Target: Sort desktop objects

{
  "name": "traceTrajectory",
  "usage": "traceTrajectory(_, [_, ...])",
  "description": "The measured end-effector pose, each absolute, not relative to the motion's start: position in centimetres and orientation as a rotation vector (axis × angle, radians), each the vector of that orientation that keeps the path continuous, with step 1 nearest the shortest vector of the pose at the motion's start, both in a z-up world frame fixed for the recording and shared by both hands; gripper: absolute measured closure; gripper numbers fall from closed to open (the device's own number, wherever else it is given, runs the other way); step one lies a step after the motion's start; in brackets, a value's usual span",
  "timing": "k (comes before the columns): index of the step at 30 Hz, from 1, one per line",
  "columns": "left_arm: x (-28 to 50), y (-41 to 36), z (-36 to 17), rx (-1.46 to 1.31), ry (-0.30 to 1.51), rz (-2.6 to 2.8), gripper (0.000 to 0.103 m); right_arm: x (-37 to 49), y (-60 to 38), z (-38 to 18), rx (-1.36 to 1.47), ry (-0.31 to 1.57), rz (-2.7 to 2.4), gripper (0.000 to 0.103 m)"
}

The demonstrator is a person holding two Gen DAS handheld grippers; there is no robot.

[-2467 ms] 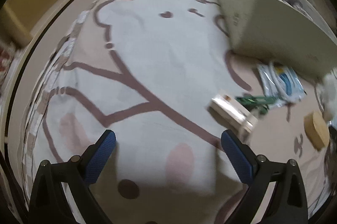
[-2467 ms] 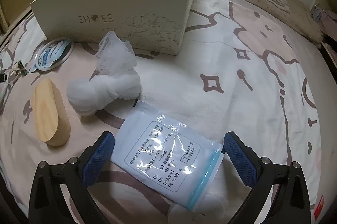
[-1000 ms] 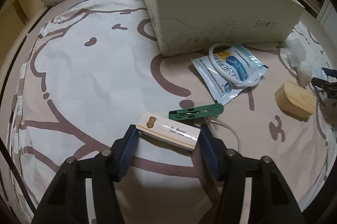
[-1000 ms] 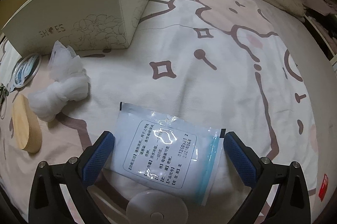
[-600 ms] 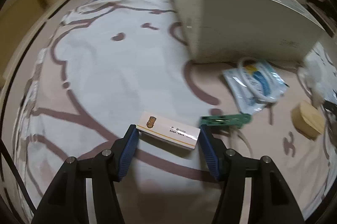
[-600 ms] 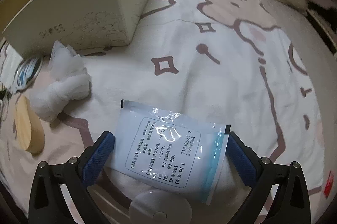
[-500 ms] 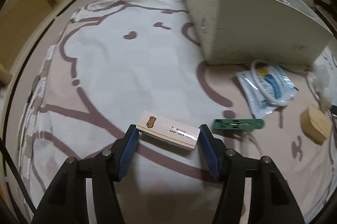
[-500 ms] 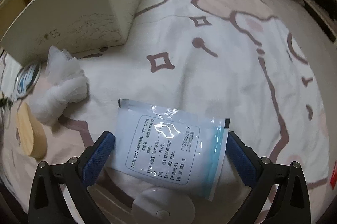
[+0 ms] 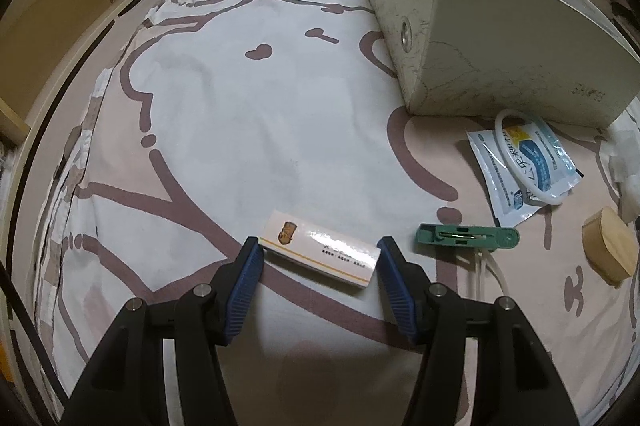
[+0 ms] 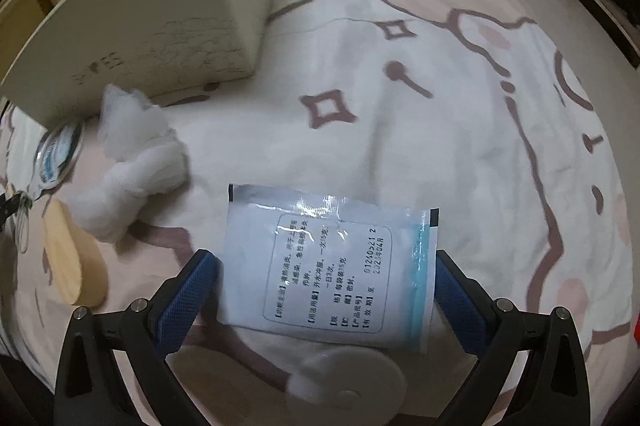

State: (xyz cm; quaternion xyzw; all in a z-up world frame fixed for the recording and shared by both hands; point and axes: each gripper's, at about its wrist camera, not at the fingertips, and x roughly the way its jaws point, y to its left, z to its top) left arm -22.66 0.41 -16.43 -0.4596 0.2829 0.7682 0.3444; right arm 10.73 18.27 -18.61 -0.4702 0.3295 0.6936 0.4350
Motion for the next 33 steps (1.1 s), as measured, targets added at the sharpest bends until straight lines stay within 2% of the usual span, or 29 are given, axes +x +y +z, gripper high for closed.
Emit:
traceTrajectory(13, [-22.8,0.5,-16.7,-1.214,0.721,1.997,0.044,8.6,17.7,-18.6,-1.213,0.747,1.761,0.0])
traceTrajectory(21, [-22.9,0.4,-16.6,-1.218,0.708,1.997,0.044,8.1,17.9,-18.7,-1.215,0.769,1.756,0.0])
traceTrajectory(25, [-22.8,0.4,-16.4,-1.217,0.694,1.992,0.045,7.7,17.7,-18.4,-1.201,0.77,1.786,0.01])
traceTrajectory(33, [-22.7,0.3,-16.3,-1.213,0.673,1.985,0.049,6.9,17.8,-17.8,-1.16,0.765,1.795,0.015])
